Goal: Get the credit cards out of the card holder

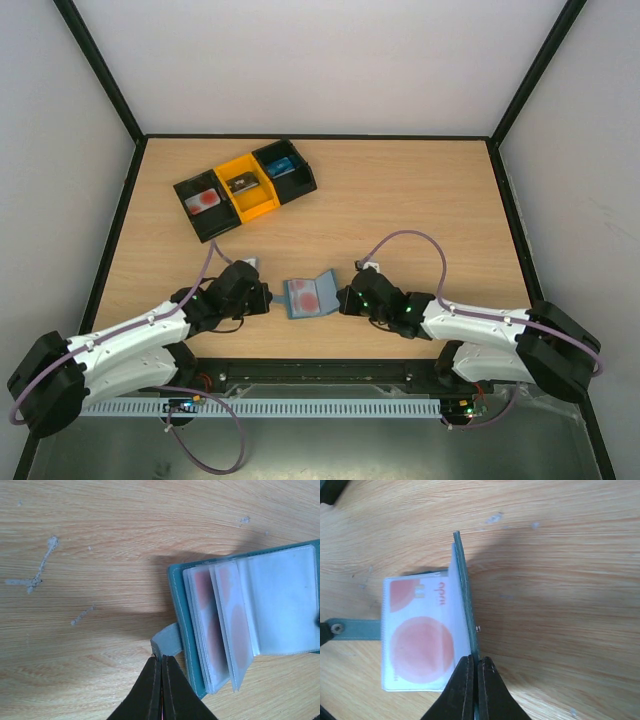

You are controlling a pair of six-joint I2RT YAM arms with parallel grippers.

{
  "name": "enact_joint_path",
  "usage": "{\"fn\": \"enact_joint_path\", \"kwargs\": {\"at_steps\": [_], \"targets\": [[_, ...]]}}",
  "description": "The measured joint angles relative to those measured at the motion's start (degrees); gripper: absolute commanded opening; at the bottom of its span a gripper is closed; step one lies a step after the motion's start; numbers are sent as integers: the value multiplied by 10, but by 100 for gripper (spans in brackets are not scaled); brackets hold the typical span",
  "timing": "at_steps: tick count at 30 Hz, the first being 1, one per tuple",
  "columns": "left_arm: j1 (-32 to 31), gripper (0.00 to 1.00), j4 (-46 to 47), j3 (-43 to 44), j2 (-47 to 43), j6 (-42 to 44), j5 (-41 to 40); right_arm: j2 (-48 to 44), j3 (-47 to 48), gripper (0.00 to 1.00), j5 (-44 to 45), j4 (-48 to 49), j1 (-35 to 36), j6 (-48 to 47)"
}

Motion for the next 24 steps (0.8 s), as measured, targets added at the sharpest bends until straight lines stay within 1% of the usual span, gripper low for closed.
{"fn": "enact_joint_path", "kwargs": {"at_steps": [1, 2, 9, 13, 15, 20, 24], "targets": [[2, 3, 0, 0, -1, 0, 0, -3, -5, 2, 3, 0, 0, 5], [5, 6, 0, 0, -2, -1, 0, -8, -12, 2, 8, 0, 0, 10], [15, 42, 1, 0, -16, -5, 10, -23, -51, 2, 16, 21, 0, 21], [16, 57, 17, 0, -32, -5, 24, -26, -63, 2, 17, 27, 0, 20], [16, 60, 31, 0, -38, 0, 32, -29, -63, 2, 18, 29, 0, 18], [16, 58, 72, 0, -31, 6, 40, -43, -71, 2, 27, 35, 0, 15], [16, 61, 102, 0, -15, 10, 56, -43, -81, 2, 39, 34, 0, 13]]}}
